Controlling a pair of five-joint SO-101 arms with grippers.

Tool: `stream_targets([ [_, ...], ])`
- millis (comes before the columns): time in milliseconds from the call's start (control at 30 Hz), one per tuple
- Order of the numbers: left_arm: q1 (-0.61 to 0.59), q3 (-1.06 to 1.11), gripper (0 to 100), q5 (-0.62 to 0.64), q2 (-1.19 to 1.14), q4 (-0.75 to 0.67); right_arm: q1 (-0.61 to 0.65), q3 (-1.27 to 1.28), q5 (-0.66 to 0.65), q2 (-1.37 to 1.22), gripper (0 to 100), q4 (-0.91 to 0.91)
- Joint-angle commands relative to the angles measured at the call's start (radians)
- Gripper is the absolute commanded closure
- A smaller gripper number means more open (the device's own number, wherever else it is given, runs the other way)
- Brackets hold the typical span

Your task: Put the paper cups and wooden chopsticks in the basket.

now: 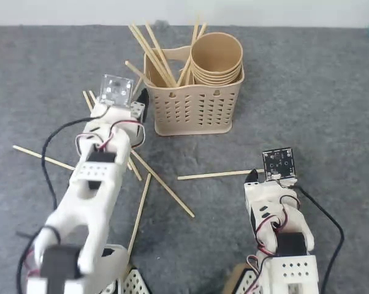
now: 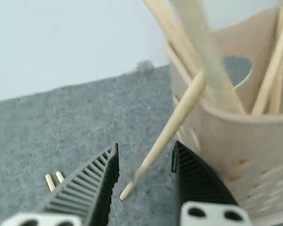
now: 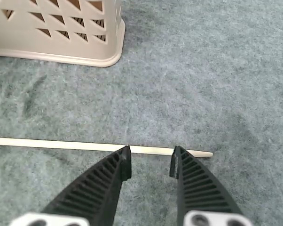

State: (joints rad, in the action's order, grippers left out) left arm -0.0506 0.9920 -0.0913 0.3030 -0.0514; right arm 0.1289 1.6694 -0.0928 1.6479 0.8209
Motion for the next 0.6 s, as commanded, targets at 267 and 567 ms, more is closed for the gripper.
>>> stream_targets([
  [267,-0.046,-0.104,99,-0.002,-0.137,-0.025,-0.005,0.021,-0.009,0.012,84.7,-0.027],
  [567,-0.236,-0.05,99,0.109,0.127,-0.021,-0.005,0.021,-0.008,0.012,84.6,-0.027],
])
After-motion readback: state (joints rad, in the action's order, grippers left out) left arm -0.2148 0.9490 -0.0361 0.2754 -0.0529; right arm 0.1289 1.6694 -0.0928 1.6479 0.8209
